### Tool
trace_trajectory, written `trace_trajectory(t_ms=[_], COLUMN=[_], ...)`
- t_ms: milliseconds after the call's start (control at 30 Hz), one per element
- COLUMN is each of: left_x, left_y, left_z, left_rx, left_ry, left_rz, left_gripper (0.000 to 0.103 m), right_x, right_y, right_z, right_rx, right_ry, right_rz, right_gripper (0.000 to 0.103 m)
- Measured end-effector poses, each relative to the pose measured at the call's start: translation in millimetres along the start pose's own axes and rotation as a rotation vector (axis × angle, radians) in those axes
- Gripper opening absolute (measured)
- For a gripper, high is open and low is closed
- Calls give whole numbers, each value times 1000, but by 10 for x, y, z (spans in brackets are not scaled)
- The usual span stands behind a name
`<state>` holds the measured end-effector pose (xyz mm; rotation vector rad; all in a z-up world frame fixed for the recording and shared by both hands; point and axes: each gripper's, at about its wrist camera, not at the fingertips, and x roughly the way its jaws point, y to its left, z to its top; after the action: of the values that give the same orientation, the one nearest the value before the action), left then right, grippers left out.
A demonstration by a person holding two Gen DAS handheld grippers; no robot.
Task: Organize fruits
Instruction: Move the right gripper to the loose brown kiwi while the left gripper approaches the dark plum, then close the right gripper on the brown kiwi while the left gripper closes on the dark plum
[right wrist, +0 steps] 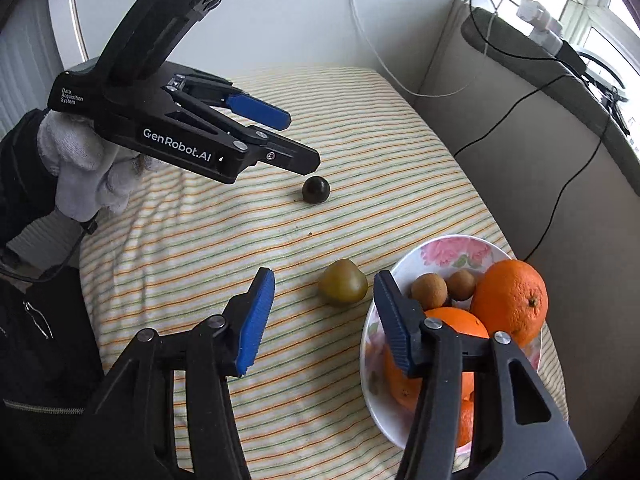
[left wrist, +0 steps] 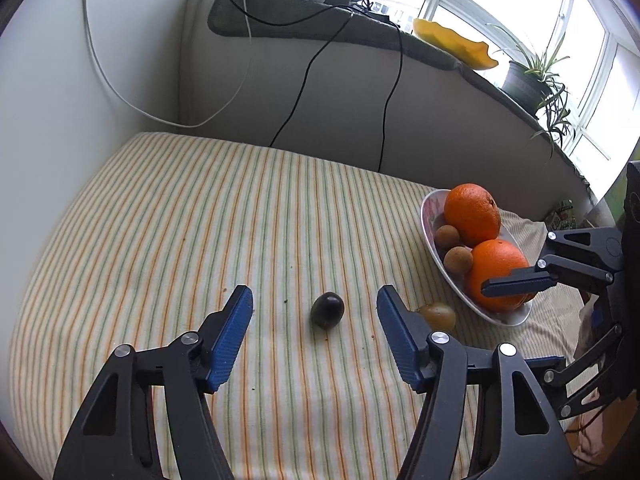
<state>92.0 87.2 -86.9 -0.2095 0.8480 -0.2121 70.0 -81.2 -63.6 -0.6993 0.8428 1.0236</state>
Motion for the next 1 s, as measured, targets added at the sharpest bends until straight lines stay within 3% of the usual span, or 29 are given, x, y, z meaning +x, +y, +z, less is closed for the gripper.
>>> trace_trajectory(t_ms=[167, 500, 900, 1000], left_x=[89, 188, 334, 370], left_y=[-13, -23, -61, -69], left_z=[-45, -71, -19, -13], left_rx=[10, 26, 48, 50], left_ry=[32, 63, 91, 97], left_rz=[-11, -10, -10, -10], left_gripper=[56, 49, 37, 30], right_x=[214, 479, 611, 646], right_y=[10, 4, 78, 67], right_z=[110, 222, 257, 243], right_rx=[-94, -219, -286, -289], right_ry=[84, 193, 231, 231], right_rz=[27, 19, -1, -13], right_gripper=[45, 43, 37, 34])
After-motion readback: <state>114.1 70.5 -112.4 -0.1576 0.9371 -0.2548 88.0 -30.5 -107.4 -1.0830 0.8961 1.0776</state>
